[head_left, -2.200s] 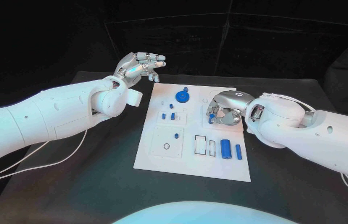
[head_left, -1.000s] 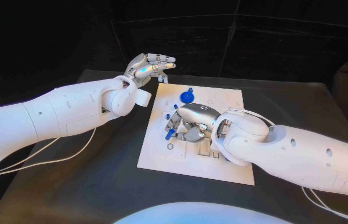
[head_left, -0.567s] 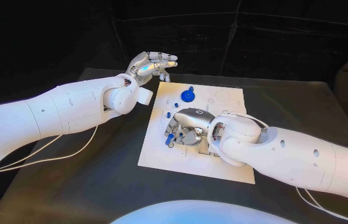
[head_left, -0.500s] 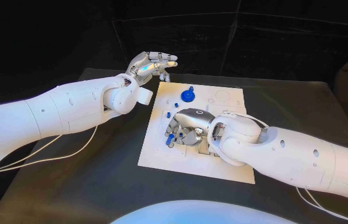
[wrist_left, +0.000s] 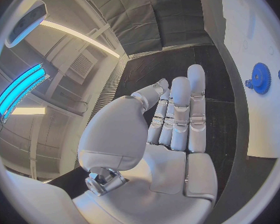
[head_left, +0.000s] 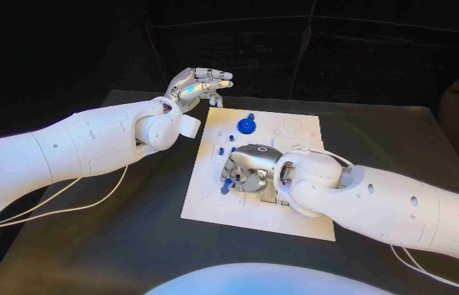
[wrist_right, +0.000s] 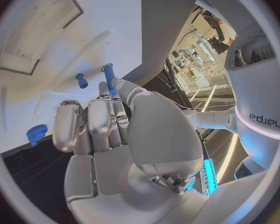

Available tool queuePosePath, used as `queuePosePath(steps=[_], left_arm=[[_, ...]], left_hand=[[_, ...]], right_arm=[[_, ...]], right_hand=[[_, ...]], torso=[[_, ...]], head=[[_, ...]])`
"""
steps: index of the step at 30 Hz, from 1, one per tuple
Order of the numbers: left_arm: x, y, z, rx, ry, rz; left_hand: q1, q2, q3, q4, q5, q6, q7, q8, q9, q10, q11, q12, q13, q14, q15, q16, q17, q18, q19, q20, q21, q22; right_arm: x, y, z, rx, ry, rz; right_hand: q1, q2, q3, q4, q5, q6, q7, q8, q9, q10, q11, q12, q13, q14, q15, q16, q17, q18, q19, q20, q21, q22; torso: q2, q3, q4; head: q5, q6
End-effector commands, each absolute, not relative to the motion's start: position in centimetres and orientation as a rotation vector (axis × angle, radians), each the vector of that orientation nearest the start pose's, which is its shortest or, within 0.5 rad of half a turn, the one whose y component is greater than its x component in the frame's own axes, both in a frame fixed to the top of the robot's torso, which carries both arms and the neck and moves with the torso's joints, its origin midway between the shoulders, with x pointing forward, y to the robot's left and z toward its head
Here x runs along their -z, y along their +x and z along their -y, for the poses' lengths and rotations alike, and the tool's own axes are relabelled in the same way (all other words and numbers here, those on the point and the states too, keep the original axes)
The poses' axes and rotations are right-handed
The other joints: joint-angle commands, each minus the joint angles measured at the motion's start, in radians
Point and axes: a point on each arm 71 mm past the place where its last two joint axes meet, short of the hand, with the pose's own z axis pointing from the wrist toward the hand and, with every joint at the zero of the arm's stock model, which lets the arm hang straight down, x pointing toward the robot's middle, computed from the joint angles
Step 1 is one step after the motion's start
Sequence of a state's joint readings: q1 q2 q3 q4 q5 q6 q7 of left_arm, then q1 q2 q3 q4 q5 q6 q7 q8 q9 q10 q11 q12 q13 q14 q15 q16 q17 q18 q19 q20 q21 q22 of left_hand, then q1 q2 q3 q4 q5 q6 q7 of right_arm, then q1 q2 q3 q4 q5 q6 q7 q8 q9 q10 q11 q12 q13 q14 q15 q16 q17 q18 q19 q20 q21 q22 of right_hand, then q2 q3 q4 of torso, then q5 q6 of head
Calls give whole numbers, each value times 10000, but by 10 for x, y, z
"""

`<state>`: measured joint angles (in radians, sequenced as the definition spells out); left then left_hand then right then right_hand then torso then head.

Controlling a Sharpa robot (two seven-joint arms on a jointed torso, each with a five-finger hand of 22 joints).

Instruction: Assemble the parts on the task board

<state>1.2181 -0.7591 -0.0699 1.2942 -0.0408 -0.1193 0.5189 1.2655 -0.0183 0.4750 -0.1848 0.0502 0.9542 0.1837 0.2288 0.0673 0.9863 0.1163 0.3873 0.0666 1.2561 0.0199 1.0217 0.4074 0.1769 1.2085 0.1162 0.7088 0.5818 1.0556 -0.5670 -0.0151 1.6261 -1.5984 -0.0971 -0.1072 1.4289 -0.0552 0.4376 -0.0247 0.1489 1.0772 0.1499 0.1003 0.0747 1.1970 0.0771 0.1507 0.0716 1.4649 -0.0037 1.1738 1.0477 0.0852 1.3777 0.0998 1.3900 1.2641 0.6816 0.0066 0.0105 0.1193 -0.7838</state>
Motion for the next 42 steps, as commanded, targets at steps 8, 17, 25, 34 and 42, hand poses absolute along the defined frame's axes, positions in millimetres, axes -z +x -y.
queuePosePath(steps=[8,17,25,34,42], left_arm=[[182,526,-227,16568,-9691,-13597],[182,525,-227,16555,-9699,-13601],[182,525,-227,16562,-9707,-13629],[183,525,-228,16565,-9723,-13672],[183,526,-228,16569,-9735,-13708]], left_hand=[[-22,98,-8,-38,58,-4,67,-36,-10,-62,-22,35,-10,-99,0,-66,-16,61,-78,2,-38,-11],[-22,98,-8,-38,58,-4,67,-36,-10,-62,-22,35,-10,-99,0,-66,-16,61,-78,2,-38,-11],[-22,98,-8,-38,58,-4,67,-36,-10,-62,-22,35,-10,-99,0,-66,-16,61,-78,2,-38,-11],[-16,109,-13,-47,56,0,67,-33,-8,-61,-23,49,-7,-115,0,-70,-28,62,-88,5,-55,-21],[-16,109,-13,-47,56,0,67,-33,-8,-61,-23,49,-7,-115,0,-70,-28,62,-88,5,-55,-21]], right_arm=[[228,403,30,-9234,-5988,-18145],[231,395,22,-9334,-6486,-17988],[232,393,19,-9441,-6570,-17899],[229,395,20,-9511,-6179,-17474],[221,395,24,-9977,-5576,-16580]], right_hand=[[-88,-27,69,-3,33,14,65,50,7,16,28,-35,-11,224,-18,39,-5,-156,70,7,65,6],[-309,-146,10,46,87,-53,94,-25,-20,-38,64,-170,-23,199,18,16,-56,-146,25,42,45,-30],[-497,-286,-56,87,130,-315,193,-208,-72,-279,167,-412,-49,190,91,53,-43,-140,-11,100,33,-50],[-796,-630,-299,148,145,-1280,254,-390,-111,-1275,356,-769,-80,7,257,-345,-571,38,-547,252,-451,-831],[-924,-713,-1443,187,178,-2650,27,-358,-91,-3038,537,-619,-26,-389,397,-1286,-1683,382,-1548,394,-1674,-2556]], torso=[[5,-9,4],[-1,-9,2],[1,-4,3],[5,-2,-5],[-1,5,-2]], head=[[17,-16],[32,-39],[39,-52],[28,-46],[-1,-40]])
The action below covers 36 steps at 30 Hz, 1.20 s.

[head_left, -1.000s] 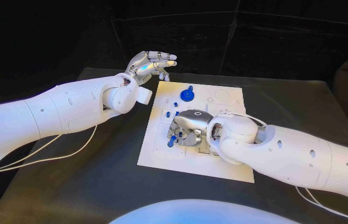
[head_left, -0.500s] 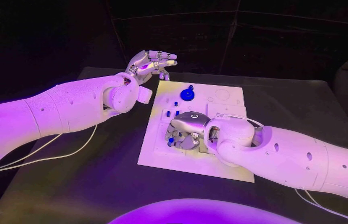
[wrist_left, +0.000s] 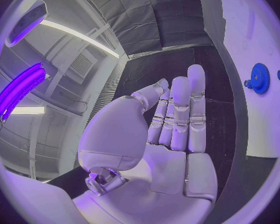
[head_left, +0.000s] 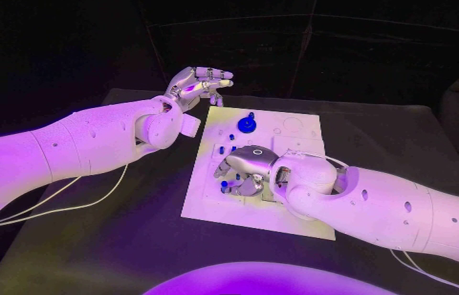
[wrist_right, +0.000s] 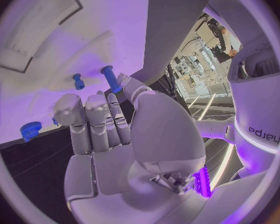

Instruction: Assemble the parts on the task board

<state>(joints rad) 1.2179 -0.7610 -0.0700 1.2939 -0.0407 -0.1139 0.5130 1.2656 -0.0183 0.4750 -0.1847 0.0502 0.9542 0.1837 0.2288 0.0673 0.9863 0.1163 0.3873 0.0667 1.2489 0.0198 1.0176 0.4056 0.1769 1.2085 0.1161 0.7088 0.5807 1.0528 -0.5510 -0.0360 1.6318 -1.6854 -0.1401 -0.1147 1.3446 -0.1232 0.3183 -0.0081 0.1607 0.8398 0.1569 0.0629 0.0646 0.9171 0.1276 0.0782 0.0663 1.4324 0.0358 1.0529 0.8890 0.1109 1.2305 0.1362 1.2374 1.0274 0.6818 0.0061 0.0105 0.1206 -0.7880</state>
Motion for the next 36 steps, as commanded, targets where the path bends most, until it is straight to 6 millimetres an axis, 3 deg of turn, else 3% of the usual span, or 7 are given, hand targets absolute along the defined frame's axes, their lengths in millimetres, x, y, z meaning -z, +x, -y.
queuePosePath(steps=[1,6,11,17,22,31,36], left_arm=[[183,526,-228,16567,-9736,-13708],[183,526,-230,16525,-9751,-13706],[183,526,-232,16477,-9764,-13687],[183,524,-235,16416,-9782,-13655],[182,522,-236,16404,-9789,-13643],[182,520,-237,16422,-9792,-13653],[182,519,-238,16419,-9795,-13659]], left_hand=[[-21,107,-18,-46,55,-2,68,-34,-8,-63,-21,51,-7,-46,2,-29,-12,62,-90,6,-59,-12],[-35,105,-29,-40,54,-4,72,-35,-8,-67,-17,53,-7,-51,5,-30,-15,61,-92,8,-65,-15],[-35,105,-29,-40,54,-4,72,-35,-8,-67,-17,53,-7,-51,5,-30,-15,61,-92,8,-65,-15],[-46,104,-38,-35,54,-4,72,-34,-8,-69,-16,57,-7,-55,7,-30,-18,60,-94,10,-70,-19],[-46,105,-40,-35,54,-1,71,-33,-7,-67,-18,59,-7,-56,8,-30,-19,60,-95,10,-72,-20],[-46,105,-40,-35,54,-1,71,-33,-7,-67,-18,59,-7,-56,8,-30,-19,60,-95,10,-72,-20],[-46,105,-40,-35,54,-1,71,-33,-7,-67,-18,59,-7,-56,8,-30,-19,60,-95,10,-72,-20]], right_arm=[[220,395,25,-10040,-5508,-16492],[214,392,43,-10194,-4888,-16155],[205,398,83,-9330,-2892,-16236],[203,403,145,-7947,357,-17375],[206,399,183,-6959,1794,-18338],[216,392,227,-5047,2599,-19343],[223,388,229,-4592,2534,-19622]], right_hand=[[-73,-6,-432,35,90,-548,-24,12,4,-343,44,212,40,-63,4,-106,-140,132,-74,42,-203,-253],[-41,102,-1043,109,207,-1160,76,-32,-22,-497,13,656,76,-19,-11,-179,-260,141,9,21,-297,-346],[-199,353,-1444,372,312,354,400,384,186,760,-49,1632,294,228,-70,195,167,-20,558,-40,174,358],[-606,358,-1946,1033,313,1317,-120,973,337,3066,-681,3432,1151,591,-540,1200,1265,-338,1528,-407,1279,1966],[-914,222,-2772,1647,916,1430,-373,1325,368,3328,-917,5421,2781,744,-787,1685,1642,-598,2178,-677,2042,3152],[-782,432,-4102,2676,707,1226,-408,2078,439,3493,-948,9801,8060,820,-775,2733,2761,-766,2576,-695,2539,3978],[-834,497,-4515,2960,747,1135,-415,2343,467,3680,-939,10566,9110,863,-770,3117,3255,-795,2648,-680,2617,4116]], torso=[[-6,13,-2],[-47,13,-32],[-110,-25,-57],[-201,-76,-126],[-249,-105,-223],[-344,-137,-464],[-361,-134,-508]], head=[[-14,2],[-82,68],[-226,124],[-644,236],[-952,253],[-1171,154],[-1199,124]])
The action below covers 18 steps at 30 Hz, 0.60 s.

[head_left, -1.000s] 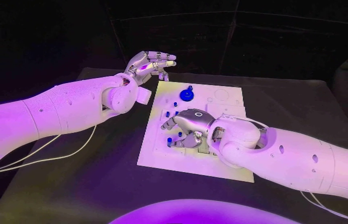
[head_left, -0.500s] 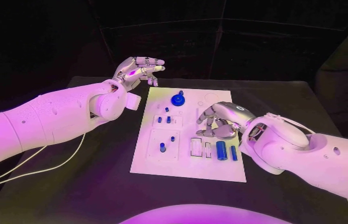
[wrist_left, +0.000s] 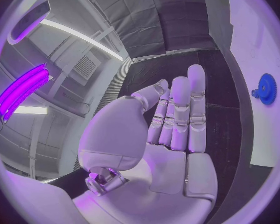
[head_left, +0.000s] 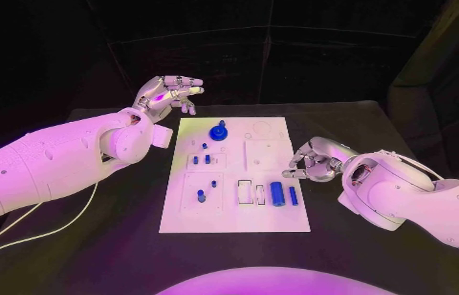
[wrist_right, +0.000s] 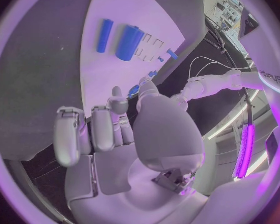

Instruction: Assemble the parts on the task board

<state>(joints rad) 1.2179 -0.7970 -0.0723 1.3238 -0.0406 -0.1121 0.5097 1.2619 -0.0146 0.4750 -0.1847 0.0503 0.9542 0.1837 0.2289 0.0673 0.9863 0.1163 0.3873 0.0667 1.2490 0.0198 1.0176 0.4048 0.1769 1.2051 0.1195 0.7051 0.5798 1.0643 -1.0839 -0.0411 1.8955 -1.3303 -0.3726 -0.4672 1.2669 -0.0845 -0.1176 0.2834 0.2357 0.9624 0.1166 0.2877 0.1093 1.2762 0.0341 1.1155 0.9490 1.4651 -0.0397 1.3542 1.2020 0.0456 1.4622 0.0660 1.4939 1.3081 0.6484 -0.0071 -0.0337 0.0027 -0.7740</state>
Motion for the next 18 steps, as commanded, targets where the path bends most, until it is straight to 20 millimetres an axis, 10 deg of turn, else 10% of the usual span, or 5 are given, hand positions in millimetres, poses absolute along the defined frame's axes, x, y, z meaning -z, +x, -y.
queuePosePath(steps=[1,18], left_arm=[[182,519,-238,16418,-9796,-13661],[183,519,-239,16428,-9796,-13687]], left_hand=[[-9,68,-40,-35,54,-1,70,-33,-7,-67,-18,59,-7,-57,7,-30,-11,61,-61,-24,-35,-11],[-4,77,-43,-40,56,14,62,-24,-3,-55,-25,74,-3,-60,5,-28,-16,63,-61,-23,-42,-16]], right_arm=[[225,387,229,-4527,2499,-19695],[252,376,205,-4591,1516,-20500]], right_hand=[[-99,129,-202,61,-2,-98,-9,125,24,101,-7,245,364,537,-12,130,158,-144,335,23,58,1320],[-334,223,-490,71,28,-74,-46,388,77,239,-31,620,948,535,-22,264,304,-160,373,23,98,1396]], torso=[[-29,0,-68],[-3,5,-68]], head=[[-22,-19],[-7,-93]])
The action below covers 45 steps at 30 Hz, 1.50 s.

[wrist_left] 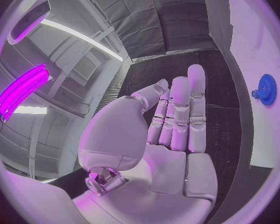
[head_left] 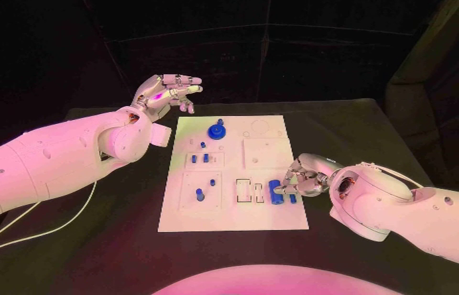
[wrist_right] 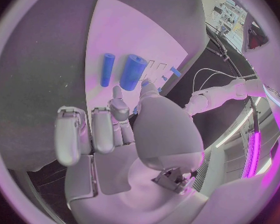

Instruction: Assemble the parts on the task board

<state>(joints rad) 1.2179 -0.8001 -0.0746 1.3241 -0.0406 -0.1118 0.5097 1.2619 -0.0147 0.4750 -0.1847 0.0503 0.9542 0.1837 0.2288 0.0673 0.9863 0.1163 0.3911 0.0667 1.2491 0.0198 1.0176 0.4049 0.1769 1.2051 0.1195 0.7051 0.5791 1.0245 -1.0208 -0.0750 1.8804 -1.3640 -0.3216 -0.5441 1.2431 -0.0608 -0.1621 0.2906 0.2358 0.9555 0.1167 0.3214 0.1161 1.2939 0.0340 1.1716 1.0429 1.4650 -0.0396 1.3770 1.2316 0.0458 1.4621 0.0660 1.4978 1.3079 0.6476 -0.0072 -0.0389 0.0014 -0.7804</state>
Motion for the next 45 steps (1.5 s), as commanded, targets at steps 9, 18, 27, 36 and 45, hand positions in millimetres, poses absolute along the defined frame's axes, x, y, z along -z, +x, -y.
queuePosePath(steps=[9,18,27,36,45], left_arm=[[183,519,-239,16451,-9788,-13694],[183,519,-239,16455,-9787,-13694],[183,519,-240,16434,-9795,-13690],[183,519,-241,16423,-9800,-13689],[183,519,-240,16444,-9794,-13700]], left_hand=[[-2,78,-44,-42,56,15,61,-23,-3,-54,-26,38,-3,-61,5,-28,-18,63,-62,-23,-44,-10],[11,83,-40,-52,58,17,57,-21,-2,-54,-30,42,-3,-64,2,-27,-21,65,-62,-25,-47,-12],[11,83,-40,-52,58,17,57,-21,-2,-54,-30,42,-3,-64,2,-27,-21,65,-62,-25,-47,-12],[11,83,-40,-52,58,17,57,-21,-2,-54,-30,42,-3,-64,2,-27,-21,65,-62,-25,-47,-12],[21,85,-38,-61,58,18,56,-21,-2,-55,-32,46,-3,-67,-1,-26,-24,66,-62,-26,-51,-14]], right_arm=[[263,376,197,-4516,1228,-20765],[271,379,191,-4387,1225,-20903],[272,380,193,-4271,1899,-20959],[261,372,195,-4940,2846,-20311],[249,365,190,-5819,3401,-19504]], right_hand=[[-105,71,-82,-6,102,-6,-61,126,28,77,-42,122,121,540,-32,82,66,-169,388,15,73,1426],[-22,237,-101,-30,243,-35,-68,214,47,69,-49,157,223,537,-38,117,97,-171,391,8,79,1438],[476,787,-40,-112,1229,-17,-106,454,102,202,-86,347,623,533,-70,192,159,-178,410,-20,99,1479],[801,990,-40,-137,2220,391,-265,731,239,556,-226,713,1183,549,-171,281,274,-226,533,-99,210,1684],[721,1015,-118,-59,2240,497,-311,780,296,656,-269,798,1320,563,-210,329,347,-243,575,-139,249,1755]], torso=[[10,17,3],[12,12,9],[2,20,-16],[-7,17,-4],[8,19,42]], head=[[4,-49],[43,-68],[84,-99],[47,-86],[81,-66]])
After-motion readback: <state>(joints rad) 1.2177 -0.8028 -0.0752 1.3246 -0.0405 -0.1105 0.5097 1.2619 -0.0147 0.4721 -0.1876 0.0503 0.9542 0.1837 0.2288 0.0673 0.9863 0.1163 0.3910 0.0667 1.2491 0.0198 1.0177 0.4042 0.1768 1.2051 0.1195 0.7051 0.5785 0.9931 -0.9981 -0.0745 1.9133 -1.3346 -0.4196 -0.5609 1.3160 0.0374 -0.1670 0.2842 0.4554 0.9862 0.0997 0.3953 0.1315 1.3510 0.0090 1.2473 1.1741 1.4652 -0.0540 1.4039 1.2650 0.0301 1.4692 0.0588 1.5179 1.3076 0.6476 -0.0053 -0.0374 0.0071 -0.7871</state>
